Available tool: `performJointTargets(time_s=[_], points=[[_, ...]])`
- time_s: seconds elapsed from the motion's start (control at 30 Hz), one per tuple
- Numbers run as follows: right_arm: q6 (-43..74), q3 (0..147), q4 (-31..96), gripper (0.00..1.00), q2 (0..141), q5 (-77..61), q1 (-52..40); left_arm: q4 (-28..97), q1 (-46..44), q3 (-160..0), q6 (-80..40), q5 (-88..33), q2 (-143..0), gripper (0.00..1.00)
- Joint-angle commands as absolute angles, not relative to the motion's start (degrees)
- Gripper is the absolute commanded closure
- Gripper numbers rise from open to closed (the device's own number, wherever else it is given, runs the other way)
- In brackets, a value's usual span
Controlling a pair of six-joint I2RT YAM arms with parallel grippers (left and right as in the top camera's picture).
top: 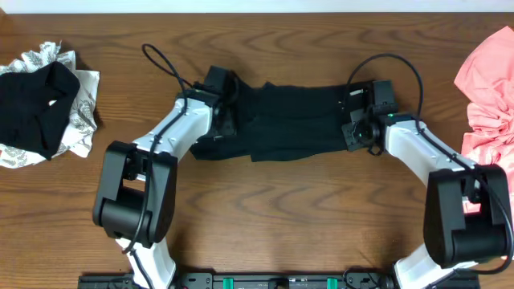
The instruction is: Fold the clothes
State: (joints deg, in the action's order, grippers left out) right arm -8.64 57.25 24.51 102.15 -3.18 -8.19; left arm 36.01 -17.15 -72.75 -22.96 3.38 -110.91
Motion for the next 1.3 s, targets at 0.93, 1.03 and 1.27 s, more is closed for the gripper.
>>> performJointTargets(time_s=[0.93, 1.03, 1.27], points=[[-0.21, 57.19, 35.7, 0.8, 104.18, -0.05, -5.89, 44.8, -16.67, -65.93, -23.73, 1.43, -111.24, 0.46], [0.47, 57.19, 37.65, 0.77, 104.18, -0.01, -5.91, 47.7, -16.69, -65.91, -23.68, 0.97, -111.24, 0.46], [1.69, 57.25, 40.93, 0.68, 104.12, -0.01, -5.96, 53.47, -16.67, -65.91, -23.68, -1.1, -111.22, 0.46]])
